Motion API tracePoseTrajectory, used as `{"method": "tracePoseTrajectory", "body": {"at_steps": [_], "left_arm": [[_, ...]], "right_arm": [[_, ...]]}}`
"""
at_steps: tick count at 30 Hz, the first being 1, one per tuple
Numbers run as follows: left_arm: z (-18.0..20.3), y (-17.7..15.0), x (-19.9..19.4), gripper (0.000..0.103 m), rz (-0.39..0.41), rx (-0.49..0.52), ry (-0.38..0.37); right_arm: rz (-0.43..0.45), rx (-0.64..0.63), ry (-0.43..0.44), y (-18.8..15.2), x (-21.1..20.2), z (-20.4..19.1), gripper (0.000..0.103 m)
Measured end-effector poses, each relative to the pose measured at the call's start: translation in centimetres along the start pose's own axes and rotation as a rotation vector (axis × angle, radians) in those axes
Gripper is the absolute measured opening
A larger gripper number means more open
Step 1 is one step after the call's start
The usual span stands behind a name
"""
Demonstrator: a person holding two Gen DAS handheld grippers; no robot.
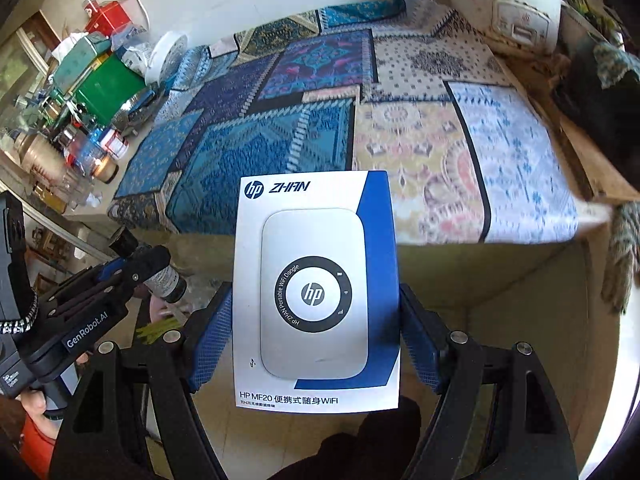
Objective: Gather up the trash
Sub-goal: 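Carry the bottle and HP box down over the floor bin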
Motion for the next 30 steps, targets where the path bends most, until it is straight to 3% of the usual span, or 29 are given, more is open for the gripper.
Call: {"method": "tracePoseTrajectory", "body": {"at_steps": [6, 12, 24, 28, 30], "left_arm": [[0.5, -5.6, 3.6, 0.027, -0.065, -0.015, -0.028], [-0.5, -12.5, 11.4, 0.027, -0.101, -0.018, -0.033], [-7.0, -25.5, 33.6, 0.027, -0.149, -0.032, -0.022], [-8.7, -29.5, 40.3, 0.017, -0.181, -0.053, -0.063], [-9.6, -31.0, 42.6, 0.016, -0.191, -0.069, -0.064]], "right_arm": [[-0.088, -0.010, -0.022, -5.2, 3.9, 1.4, 0.075], [-0.091, -0.029, 0.004, -9.2, 10.4, 3.6, 0.075], [-0.156, -0.042, 0.013, -20.3, 35.1, 10.0, 0.075], [-0.168, -0.031, 0.009, -23.1, 42.0, 11.4, 0.075], [-0.178, -0.023, 0.013, -24.2, 44.9, 11.9, 0.075]]}}
Point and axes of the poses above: each gripper's, at about its wrist camera, not at the fingertips, and x roughly the way its jaws point, z to its right, y to its top, the point moved 7 cm from there along x, roughly the way its jaws point, and after that the axes turned 2 degrees about -y, right-handed, at the moved point
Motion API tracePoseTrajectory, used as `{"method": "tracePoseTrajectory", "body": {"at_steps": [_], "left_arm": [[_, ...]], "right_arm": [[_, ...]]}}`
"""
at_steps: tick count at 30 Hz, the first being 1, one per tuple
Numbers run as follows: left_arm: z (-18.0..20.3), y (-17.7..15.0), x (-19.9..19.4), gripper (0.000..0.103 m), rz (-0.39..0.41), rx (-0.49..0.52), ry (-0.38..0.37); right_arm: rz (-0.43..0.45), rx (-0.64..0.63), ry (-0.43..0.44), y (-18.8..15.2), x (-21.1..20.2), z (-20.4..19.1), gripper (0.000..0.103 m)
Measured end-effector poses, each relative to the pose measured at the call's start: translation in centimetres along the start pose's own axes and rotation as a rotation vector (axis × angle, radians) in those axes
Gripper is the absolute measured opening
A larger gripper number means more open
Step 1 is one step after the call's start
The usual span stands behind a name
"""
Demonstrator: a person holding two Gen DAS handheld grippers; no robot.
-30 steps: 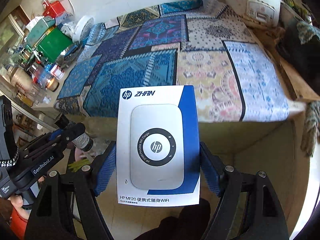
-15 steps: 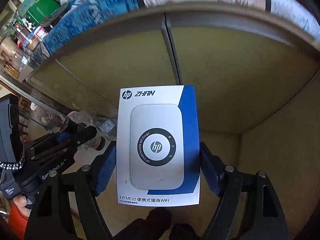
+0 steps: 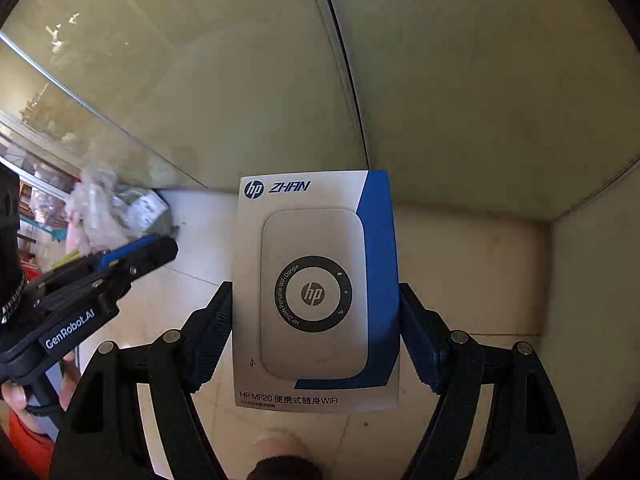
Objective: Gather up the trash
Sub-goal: 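Carry the bottle and HP box down over the floor bin, then open the left gripper over the bin while the right releases the HP box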
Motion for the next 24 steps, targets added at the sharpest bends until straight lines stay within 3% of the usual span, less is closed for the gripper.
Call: {"method": "tracePoseTrajectory", "body": {"at_steps": [3, 7, 8, 10, 11, 18, 24], "left_arm": [[-1.0, -1.1, 1.7, 0.017, 0.035, 0.041, 0.052], [-1.6, -1.7, 2.0, 0.018, 0.075, 0.030, 0.065], [-1.6, -1.9, 2.0, 0.021, 0.082, 0.032, 0.075], [-1.7, -2.1, 1.8, 0.039, 0.092, 0.033, 0.098], [-1.7, -2.2, 1.6, 0.043, 0.099, 0.033, 0.104], [-2.9, -2.8, 0.8, 0.044, 0.112, 0.004, 0.126], [-2.4, -3.3, 0.1, 0.045, 0.121, 0.010, 0.133]], "right_arm": [[-0.020, 0.011, 0.008, -0.7, 3.5, 0.3, 0.075], [-0.059, -0.007, 0.015, -1.1, 6.6, -0.7, 0.075], [-0.069, -0.008, 0.020, -1.2, 7.0, -0.8, 0.075], [-0.091, -0.009, 0.041, -1.5, 7.7, -1.0, 0.075], [-0.104, -0.009, 0.043, -1.7, 8.0, -1.1, 0.075], [-0.142, -0.043, 0.015, -2.6, 9.7, -0.8, 0.075], [-0.100, -0.088, -0.056, -2.3, 9.7, -0.7, 0.075]]}}
Point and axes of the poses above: each gripper's, at about its wrist camera, not at the fingertips, and x roughly the way its jaws point, z to its right, y to its top, the point moved 7 cm from there along x, roughly the way its jaws point, and after that the axes turned 2 degrees about -y, right-handed, at the moved point
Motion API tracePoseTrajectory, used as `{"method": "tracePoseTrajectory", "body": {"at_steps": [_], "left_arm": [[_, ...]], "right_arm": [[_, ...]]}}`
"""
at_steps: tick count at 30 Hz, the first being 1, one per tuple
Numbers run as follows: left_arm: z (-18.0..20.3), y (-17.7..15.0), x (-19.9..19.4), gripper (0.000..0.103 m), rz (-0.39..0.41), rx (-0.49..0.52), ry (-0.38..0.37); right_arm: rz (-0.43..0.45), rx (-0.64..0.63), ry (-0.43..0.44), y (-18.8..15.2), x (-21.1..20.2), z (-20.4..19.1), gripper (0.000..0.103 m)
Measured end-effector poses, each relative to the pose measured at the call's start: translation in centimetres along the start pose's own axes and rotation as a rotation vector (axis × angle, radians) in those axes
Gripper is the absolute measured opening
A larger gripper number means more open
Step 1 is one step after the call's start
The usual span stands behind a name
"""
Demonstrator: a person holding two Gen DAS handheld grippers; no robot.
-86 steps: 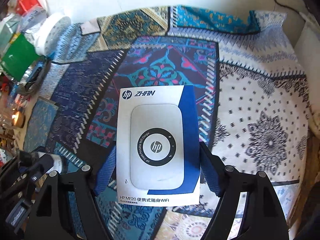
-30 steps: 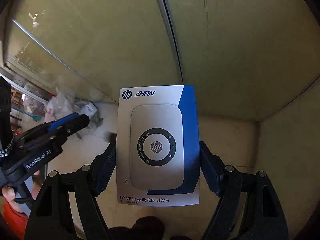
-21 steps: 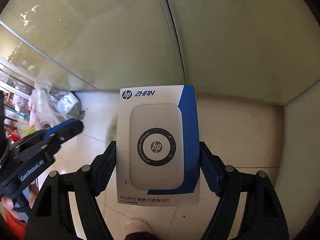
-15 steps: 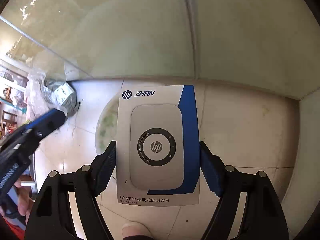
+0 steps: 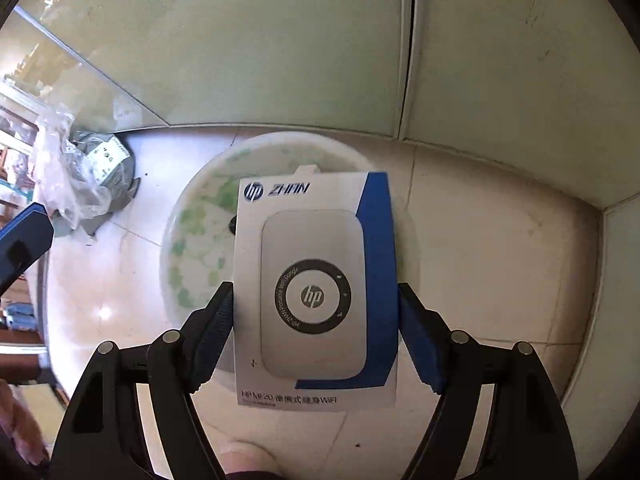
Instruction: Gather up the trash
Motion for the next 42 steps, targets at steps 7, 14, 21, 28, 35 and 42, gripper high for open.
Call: {"method": "tracePoseTrajectory", "body": {"at_steps": [7, 14, 21, 28, 35, 42], "left_arm": [[-0.3, 0.2, 0.4, 0.045, 0.017, -0.007, -0.015], [1.2, 1.7, -2.4, 0.045, 0.077, -0.002, -0.036], [5.3, 5.8, -12.9, 0.045, 0.128, -0.008, -0.061], [10.0, 12.9, -31.2, 0.045, 0.234, 0.031, -0.065], [15.3, 19.1, -51.9, 0.049, 0.383, 0.065, -0.049], [18.9, 21.3, -69.4, 0.064, 0.522, 0.054, -0.007]], "right_arm": [[0.123, -0.032, 0.018, 0.8, -2.9, 0.4, 0.075], [0.268, -0.029, 0.061, 1.4, -8.8, 0.6, 0.075], [0.418, -0.020, 0.048, 2.9, -23.7, 0.1, 0.075], [0.539, -0.039, -0.001, 4.6, -43.7, -2.5, 0.075], [0.652, -0.037, 0.039, 5.3, -65.4, -5.2, 0.075], [0.755, -0.101, -0.002, 2.5, -80.9, -9.4, 0.075]]}}
Point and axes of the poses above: each gripper's, at about its wrist camera, not at the fingertips, and x roughly the way its jaws point, z to its right, y to its top, the point moved 7 cm from there along x, roughly the way its jaws point, and after that the axes turned 2 degrees about -y, right-handed, at the moved point
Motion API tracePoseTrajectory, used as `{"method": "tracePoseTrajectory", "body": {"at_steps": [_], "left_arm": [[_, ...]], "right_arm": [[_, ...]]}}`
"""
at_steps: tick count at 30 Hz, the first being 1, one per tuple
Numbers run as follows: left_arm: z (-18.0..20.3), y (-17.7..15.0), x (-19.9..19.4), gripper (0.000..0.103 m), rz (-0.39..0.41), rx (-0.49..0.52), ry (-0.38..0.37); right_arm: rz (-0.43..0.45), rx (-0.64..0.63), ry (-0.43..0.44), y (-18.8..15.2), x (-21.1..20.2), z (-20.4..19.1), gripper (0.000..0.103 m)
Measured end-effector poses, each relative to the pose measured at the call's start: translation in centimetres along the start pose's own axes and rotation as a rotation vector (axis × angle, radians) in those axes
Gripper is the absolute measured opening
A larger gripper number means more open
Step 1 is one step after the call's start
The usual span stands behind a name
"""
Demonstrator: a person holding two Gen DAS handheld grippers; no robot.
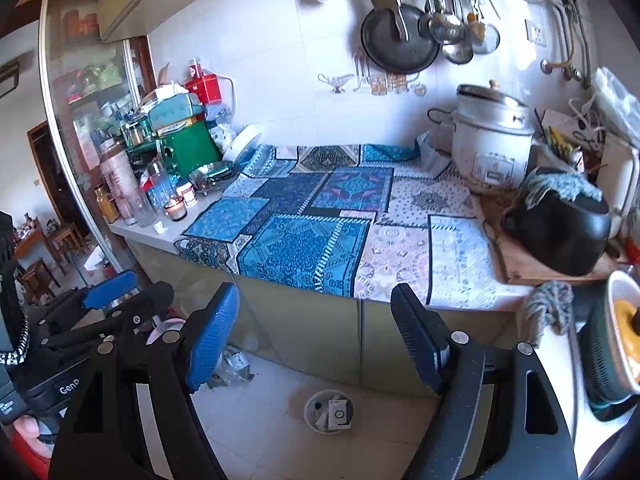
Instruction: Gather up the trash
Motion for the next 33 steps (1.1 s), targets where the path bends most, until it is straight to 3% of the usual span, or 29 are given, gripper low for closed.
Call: {"method": "tracePoseTrajectory", "body": {"at_steps": [2, 7, 10, 13, 14, 21, 33], "left_arm": [[0.2, 1.5, -2.9, 0.070, 0.035, -0.008, -0.018], [0.0, 4.0, -8.1, 0.072, 0.108, 0.010, -0.004], [-0.2, 4.4, -10.4, 0.091, 0.123, 0.032, -0.019], [-0.6, 4.6, -12.1, 0.094, 0.143, 0.061, -0.050], [-0.6, 4.5, -12.5, 0.095, 0.136, 0.070, -0.061], [-1.2, 3.9, -13.2, 0.101, 0.132, 0.096, -0.095], [-1.6, 3.2, -13.6, 0.101, 0.113, 0.105, -0.105]], "right_arm": [[0.030, -0.011, -0.004, 1.1, -2.3, -0.8, 0.075], [0.120, 0.016, -0.041, 2.2, -5.7, -2.4, 0.081], [0.163, 0.044, -0.078, 2.3, -6.8, -3.2, 0.089], [0.206, 0.065, -0.126, 2.2, -8.2, -4.1, 0.099], [0.218, 0.074, -0.147, 2.1, -8.5, -4.4, 0.103], [0.208, 0.086, -0.233, 1.1, -8.7, -6.1, 0.103], [0.192, 0.112, -0.229, 0.1, -9.0, -6.4, 0.103]]}}
Point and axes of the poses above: each gripper's, at about its wrist camera, not at the fingertips, and x roughly the way its jaws point, z to its right, y to its top, the point moved 7 cm from there along x, roughly the way its jaws point, and after that the axes turned 2 degrees about -y, right-handed, at the moved point
